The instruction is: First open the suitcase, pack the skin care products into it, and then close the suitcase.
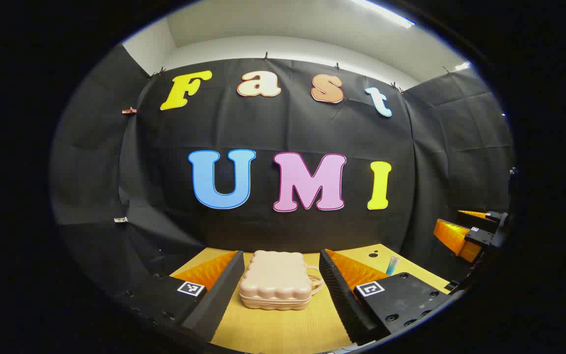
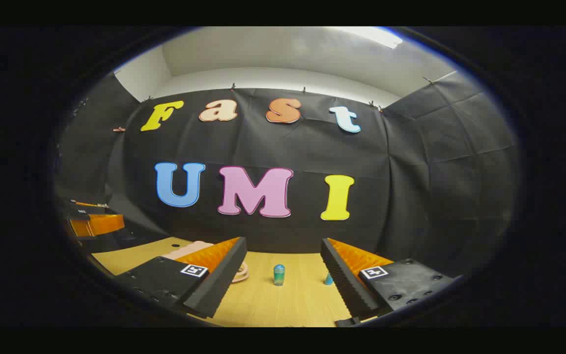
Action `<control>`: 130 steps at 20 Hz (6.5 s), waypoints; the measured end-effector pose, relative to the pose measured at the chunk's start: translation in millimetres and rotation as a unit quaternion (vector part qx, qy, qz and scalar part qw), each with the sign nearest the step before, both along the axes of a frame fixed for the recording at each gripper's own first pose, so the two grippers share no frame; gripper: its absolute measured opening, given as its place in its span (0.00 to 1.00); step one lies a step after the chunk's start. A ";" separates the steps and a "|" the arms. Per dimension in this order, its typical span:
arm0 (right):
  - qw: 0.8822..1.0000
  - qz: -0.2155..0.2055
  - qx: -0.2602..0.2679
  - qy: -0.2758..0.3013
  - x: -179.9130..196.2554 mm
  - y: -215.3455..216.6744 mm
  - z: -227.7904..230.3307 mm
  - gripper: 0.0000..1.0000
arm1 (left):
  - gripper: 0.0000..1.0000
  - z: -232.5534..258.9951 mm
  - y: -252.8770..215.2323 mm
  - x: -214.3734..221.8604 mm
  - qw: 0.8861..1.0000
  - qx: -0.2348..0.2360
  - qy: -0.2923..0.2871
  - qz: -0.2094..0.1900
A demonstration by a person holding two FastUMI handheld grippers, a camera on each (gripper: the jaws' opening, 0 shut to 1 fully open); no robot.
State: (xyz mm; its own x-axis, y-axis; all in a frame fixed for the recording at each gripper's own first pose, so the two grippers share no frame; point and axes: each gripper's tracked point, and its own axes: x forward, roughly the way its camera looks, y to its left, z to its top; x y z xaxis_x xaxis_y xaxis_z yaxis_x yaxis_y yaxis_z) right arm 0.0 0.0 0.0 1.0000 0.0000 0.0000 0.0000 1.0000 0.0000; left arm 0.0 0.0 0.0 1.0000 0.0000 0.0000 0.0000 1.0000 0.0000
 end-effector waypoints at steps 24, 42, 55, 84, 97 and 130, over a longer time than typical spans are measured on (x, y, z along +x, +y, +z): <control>0.999 0.021 0.001 0.032 166.2 -55.1 -69.2 0.96 | 0.96 -127.9 -123.8 240.2 0.985 -0.020 0.161 -0.065; 0.991 -0.028 0.034 0.130 191.6 -104.1 -142.7 0.97 | 0.22 -321.4 -141.8 347.8 0.916 -0.014 0.402 -0.002; 0.993 0.018 0.026 0.110 192.2 -65.5 -134.2 0.97 | 0.10 -164.3 -101.9 358.7 0.931 -0.075 0.356 -0.040; 0.989 -0.005 -0.033 0.141 167.5 12.0 -138.6 0.97 | 0.02 -183.4 431.9 355.5 0.946 -0.067 0.298 0.109; 0.988 -0.010 -0.009 0.154 134.1 12.4 -148.8 0.97 | 0.02 -167.0 307.2 326.9 0.976 -0.072 0.199 0.044; 0.974 -0.049 0.021 0.222 228.6 -166.8 -342.4 0.97 | 0.98 -349.2 -283.1 347.3 0.958 -0.024 0.233 -0.168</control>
State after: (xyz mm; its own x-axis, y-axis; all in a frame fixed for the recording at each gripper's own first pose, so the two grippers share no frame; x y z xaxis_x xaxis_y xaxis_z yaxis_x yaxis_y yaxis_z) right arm 228.6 -166.8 -342.4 0.8964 -0.0867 -0.4347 0.1053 0.9943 0.0189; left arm 347.3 -283.1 -349.2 0.8357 -0.3321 -0.4374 0.3096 0.9427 -0.1243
